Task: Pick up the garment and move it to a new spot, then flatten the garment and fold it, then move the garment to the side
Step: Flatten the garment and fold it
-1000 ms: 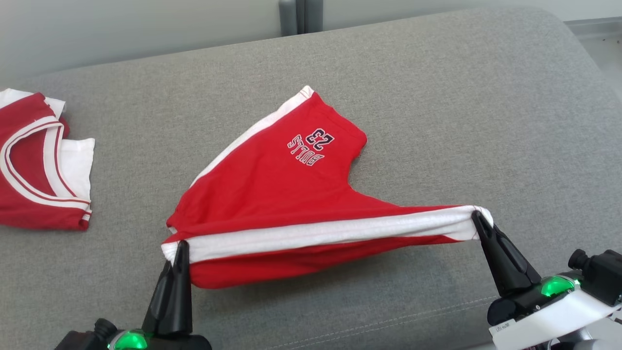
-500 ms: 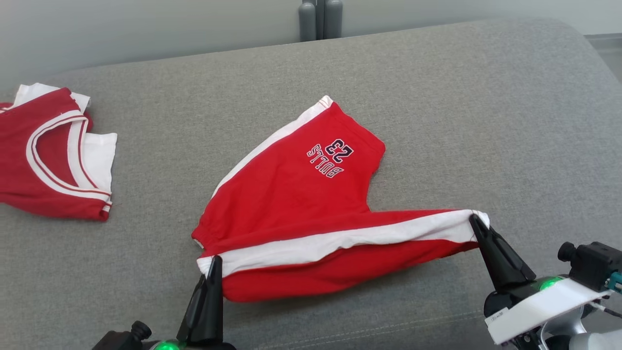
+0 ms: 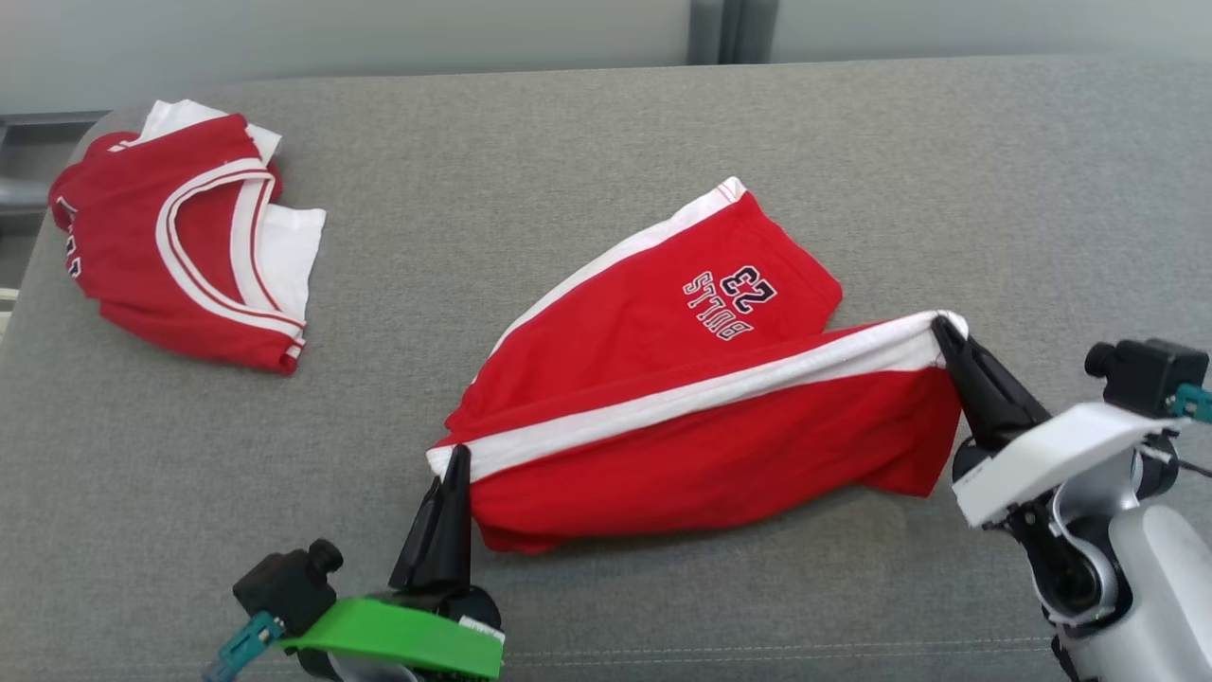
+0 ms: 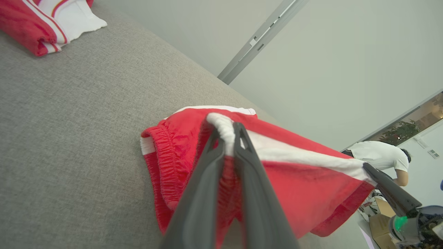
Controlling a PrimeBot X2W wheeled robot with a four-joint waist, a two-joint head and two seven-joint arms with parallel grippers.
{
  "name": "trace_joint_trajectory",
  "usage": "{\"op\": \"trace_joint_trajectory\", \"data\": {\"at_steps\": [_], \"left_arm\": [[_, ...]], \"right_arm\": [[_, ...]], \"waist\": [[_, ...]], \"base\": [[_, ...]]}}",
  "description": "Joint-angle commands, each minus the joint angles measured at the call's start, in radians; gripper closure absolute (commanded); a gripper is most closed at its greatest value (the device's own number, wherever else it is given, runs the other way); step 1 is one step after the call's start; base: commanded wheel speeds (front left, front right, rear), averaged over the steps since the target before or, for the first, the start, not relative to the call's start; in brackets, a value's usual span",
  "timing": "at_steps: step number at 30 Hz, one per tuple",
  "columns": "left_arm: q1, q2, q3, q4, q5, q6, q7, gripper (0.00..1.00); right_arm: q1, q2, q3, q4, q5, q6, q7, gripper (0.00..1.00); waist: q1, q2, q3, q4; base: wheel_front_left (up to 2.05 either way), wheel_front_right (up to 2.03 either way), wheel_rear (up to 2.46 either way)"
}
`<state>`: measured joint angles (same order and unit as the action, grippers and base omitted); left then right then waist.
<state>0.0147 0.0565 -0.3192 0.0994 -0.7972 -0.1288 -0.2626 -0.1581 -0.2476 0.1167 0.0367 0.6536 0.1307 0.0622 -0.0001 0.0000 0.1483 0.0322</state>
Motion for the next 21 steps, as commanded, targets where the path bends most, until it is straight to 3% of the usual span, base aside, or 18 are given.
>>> {"op": "trace_joint_trajectory", "data": {"at_steps": [1,7,18,21], "left_arm": [[-0.046,0.001,-0.002,0.041,0.01,-0.001,-0.002,1.0],[-0.188,-0.005,-0.082,0.158,-0.059,0.039,-0.002,1.0],[-0.397,-0.005,-0.241,0.225,-0.205,0.216,-0.002,1.0],[-0.438,-0.005,-0.276,0.245,-0.24,0.247,-0.002,1.0]], "right_arm": [[-0.05,-0.013,0.002,0.034,0.007,0.0,0.015,1.0],[-0.236,-0.056,0.05,0.182,0.02,0.0,0.081,1.0],[-0.53,-0.116,0.141,0.481,0.05,0.0,0.148,1.0],[-0.595,-0.131,0.169,0.558,0.055,0.0,0.149,1.0]], "waist": [[0.0001,0.0,0.013,0.045],[0.0001,0.0,0.037,0.104],[0.0001,0.0,0.103,0.209],[0.0001,0.0,0.123,0.231]], "base": [[0.0,0.0,0.0],[0.0,0.0,0.0],[0.0,0.0,0.0],[0.0,0.0,0.0]]}}
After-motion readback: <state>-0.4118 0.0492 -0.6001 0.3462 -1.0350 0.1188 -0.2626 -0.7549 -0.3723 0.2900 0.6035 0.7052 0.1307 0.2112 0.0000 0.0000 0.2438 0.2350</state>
